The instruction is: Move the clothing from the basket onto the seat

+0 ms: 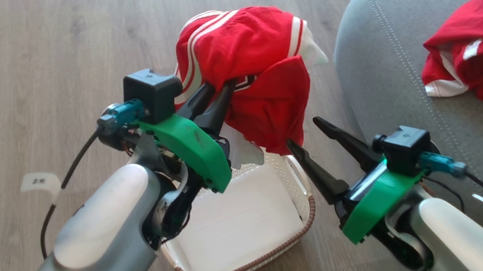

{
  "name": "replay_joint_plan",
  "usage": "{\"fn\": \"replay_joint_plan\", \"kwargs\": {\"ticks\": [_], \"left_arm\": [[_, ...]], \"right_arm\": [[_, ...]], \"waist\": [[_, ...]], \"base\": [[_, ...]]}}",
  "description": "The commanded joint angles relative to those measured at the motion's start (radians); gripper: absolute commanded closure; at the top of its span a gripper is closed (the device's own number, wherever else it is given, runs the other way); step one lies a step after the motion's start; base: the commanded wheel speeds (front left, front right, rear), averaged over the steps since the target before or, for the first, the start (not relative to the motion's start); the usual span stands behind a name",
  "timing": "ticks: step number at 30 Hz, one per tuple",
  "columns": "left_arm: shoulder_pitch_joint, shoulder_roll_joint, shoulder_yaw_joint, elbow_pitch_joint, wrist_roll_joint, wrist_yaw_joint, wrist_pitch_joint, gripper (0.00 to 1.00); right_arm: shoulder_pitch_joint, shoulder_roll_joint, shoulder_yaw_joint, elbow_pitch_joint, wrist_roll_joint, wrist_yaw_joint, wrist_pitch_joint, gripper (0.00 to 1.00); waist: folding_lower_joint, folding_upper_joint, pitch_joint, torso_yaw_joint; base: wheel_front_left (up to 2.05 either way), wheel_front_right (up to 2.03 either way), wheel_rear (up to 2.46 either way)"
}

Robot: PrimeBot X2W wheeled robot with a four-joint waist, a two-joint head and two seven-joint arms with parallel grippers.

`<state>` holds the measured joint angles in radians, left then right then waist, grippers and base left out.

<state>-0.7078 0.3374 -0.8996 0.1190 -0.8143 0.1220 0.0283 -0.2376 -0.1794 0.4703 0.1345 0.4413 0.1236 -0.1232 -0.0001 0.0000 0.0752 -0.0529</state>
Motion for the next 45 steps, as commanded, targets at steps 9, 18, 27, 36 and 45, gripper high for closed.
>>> {"fn": "replay_joint_plan", "kwargs": {"ticks": [9, 18, 27, 36, 45], "left_arm": [[-0.042, -0.032, 0.015, -0.039, -0.02, -0.024, -0.012, 1.0], [-0.023, -0.072, -0.024, -0.025, -0.026, -0.032, -0.009, 1.0], [-0.01, -0.074, -0.034, -0.006, -0.032, -0.034, -0.012, 1.0], [0.0, -0.06, -0.023, 0.012, -0.04, -0.027, -0.025, 1.0], [0.004, -0.049, -0.025, 0.004, -0.036, -0.024, -0.031, 0.0]], "right_arm": [[-0.13, 0.044, 0.104, 0.19, 0.037, 0.007, -0.05, 0.0], [-0.235, 0.071, 0.129, 0.361, 0.042, 0.007, -0.121, 0.0], [-0.245, 0.091, 0.086, 0.344, 0.024, 0.007, -0.138, 1.0], [-0.187, 0.087, 0.007, 0.234, 0.006, 0.007, -0.138, 1.0], [-0.126, 0.069, -0.1, 0.132, -0.031, 0.007, -0.138, 1.0]], "waist": [[0.0001, 0.0, -0.007, 0.059], [0.0001, 0.0, -0.023, 0.109], [0.0001, 0.0, -0.026, 0.119], [0.0001, 0.0, -0.02, 0.108], [0.0001, 0.0, -0.005, 0.077]], "base": [[0.0, 0.0, 0.0], [0.0, 0.0, 0.0], [0.0, 0.0, 0.0], [0.0, 0.0, 0.0], [0.0, 0.0, 0.0]]}}
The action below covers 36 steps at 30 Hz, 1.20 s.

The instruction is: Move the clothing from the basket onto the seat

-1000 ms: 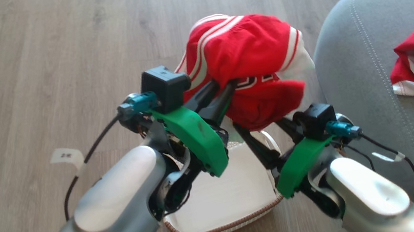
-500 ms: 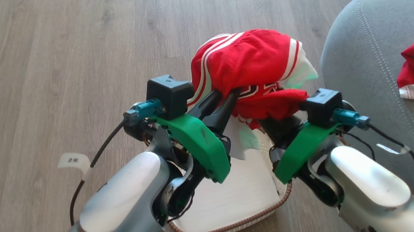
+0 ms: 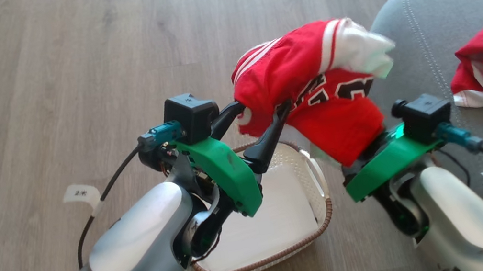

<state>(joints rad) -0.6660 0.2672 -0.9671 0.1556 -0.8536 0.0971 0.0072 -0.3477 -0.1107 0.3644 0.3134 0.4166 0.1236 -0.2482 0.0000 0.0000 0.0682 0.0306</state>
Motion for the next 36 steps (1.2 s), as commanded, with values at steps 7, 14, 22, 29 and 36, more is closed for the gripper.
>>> {"fn": "replay_joint_plan", "kwargs": {"ticks": [7, 14, 22, 29, 36], "left_arm": [[-0.032, 0.041, 0.033, -0.056, 0.019, 0.007, -0.015, 0.0], [-0.013, 0.061, 0.021, -0.084, 0.031, 0.012, -0.02, 0.0], [-0.017, 0.082, 0.013, -0.115, 0.053, 0.014, -0.031, 0.0], [-0.035, 0.096, 0.006, -0.13, 0.072, 0.012, -0.027, 0.0], [-0.053, 0.108, 0.0, -0.137, 0.085, 0.01, -0.019, 0.0]], "right_arm": [[0.009, -0.019, -0.083, -0.11, -0.02, 0.007, -0.013, 1.0], [0.035, -0.03, -0.154, -0.167, -0.033, 0.007, -0.013, 1.0], [0.09, -0.038, -0.195, -0.292, -0.053, 0.007, -0.014, 1.0], [0.136, -0.034, -0.224, -0.378, -0.061, 0.007, -0.014, 1.0], [0.172, -0.017, -0.238, -0.443, -0.068, 0.007, -0.014, 1.0]], "waist": [[0.0, 0.0, 0.008, -0.064], [0.0, 0.0, 0.021, -0.135], [0.0, 0.0, 0.047, -0.252], [0.0, 0.0, 0.078, -0.35], [0.0, 0.0, 0.105, -0.445]], "base": [[0.0, 0.0, 0.0], [0.0, 0.0, 0.0], [0.0, 0.0, 0.0], [0.0, 0.0, 0.0], [0.0, 0.0, 0.0]]}}
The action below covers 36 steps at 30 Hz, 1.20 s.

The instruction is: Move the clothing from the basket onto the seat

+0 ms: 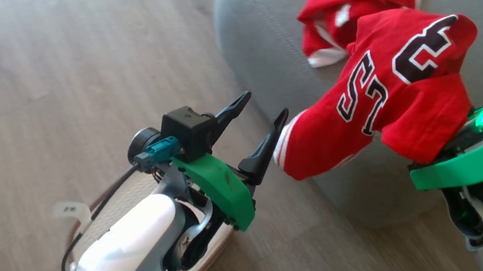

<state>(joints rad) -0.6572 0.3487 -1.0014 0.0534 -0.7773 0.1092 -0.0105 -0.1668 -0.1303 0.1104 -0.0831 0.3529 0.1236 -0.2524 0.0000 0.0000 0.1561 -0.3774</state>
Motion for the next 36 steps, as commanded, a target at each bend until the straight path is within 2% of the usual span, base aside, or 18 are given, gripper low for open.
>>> {"fn": "replay_joint_plan", "kwargs": {"ticks": [1, 9, 21, 27, 36], "left_arm": [[-0.064, 0.028, 0.033, -0.035, 0.011, -0.003, -0.001, 0.0], [-0.081, 0.032, 0.027, -0.036, 0.023, -0.003, 0.003, 0.0], [-0.092, 0.036, 0.022, -0.035, 0.03, -0.006, -0.003, 0.0], [-0.098, 0.033, 0.019, -0.038, 0.033, -0.004, -0.006, 0.0], [-0.116, 0.033, 0.013, -0.054, 0.039, -0.005, 0.003, 0.0]], "right_arm": [[-0.007, 0.005, 0.015, -0.052, -0.005, 0.007, -0.009, 1.0], [0.004, 0.015, 0.018, -0.082, -0.005, 0.007, -0.009, 1.0], [-0.007, 0.009, 0.011, -0.101, -0.009, 0.007, -0.009, 1.0], [-0.078, -0.046, 0.015, -0.107, -0.017, 0.007, -0.009, 1.0], [-0.297, -0.18, -0.041, -0.043, 0.034, 0.007, 0.015, 1.0]], "waist": [[0.0, 0.0, 0.02, -0.049], [0.0, 0.0, 0.038, -0.109], [0.0, 0.0, 0.047, -0.124], [0.0, 0.0, 0.052, -0.119], [0.0, 0.0, 0.093, -0.094]], "base": [[0.0, 0.0, 0.0], [0.0, 0.0, 0.0], [0.0, 0.0, 0.0], [0.0, 0.0, 0.0], [0.0, 0.0, 0.0]]}}
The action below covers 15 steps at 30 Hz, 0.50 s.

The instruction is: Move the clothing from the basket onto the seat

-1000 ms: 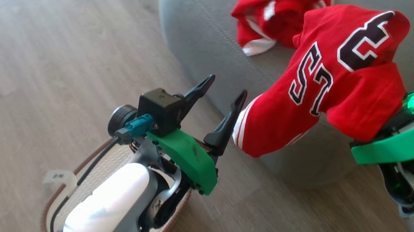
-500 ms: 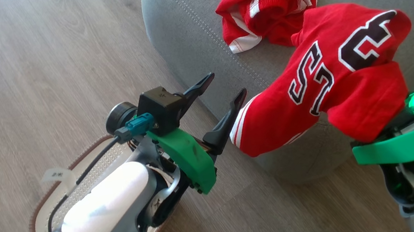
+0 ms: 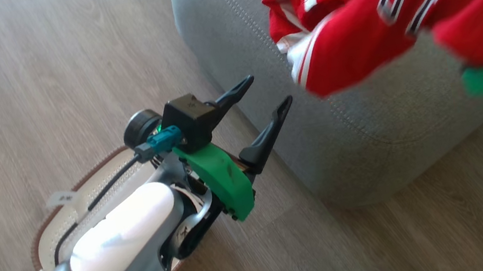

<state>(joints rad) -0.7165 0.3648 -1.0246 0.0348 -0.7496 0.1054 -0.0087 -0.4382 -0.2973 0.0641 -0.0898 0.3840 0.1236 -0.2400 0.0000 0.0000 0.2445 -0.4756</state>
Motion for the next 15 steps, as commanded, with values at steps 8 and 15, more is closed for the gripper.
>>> {"fn": "replay_joint_plan", "kwargs": {"ticks": [8, 15], "left_arm": [[-0.09, 0.028, 0.033, -0.055, 0.018, -0.001, 0.034, 0.0], [-0.134, 0.046, 0.033, -0.08, 0.03, -0.004, 0.07, 0.0]], "right_arm": [[-0.27, -0.158, -0.025, 0.178, 0.118, 0.007, 0.026, 1.0], [-0.42, -0.258, -0.079, 0.358, 0.131, 0.007, 0.017, 1.0]], "waist": [[0.0, 0.0, 0.08, 0.043], [0.0, 0.0, 0.173, 0.093]], "base": [[0.0, 0.0, 0.0], [0.0, 0.0, 0.0]]}}
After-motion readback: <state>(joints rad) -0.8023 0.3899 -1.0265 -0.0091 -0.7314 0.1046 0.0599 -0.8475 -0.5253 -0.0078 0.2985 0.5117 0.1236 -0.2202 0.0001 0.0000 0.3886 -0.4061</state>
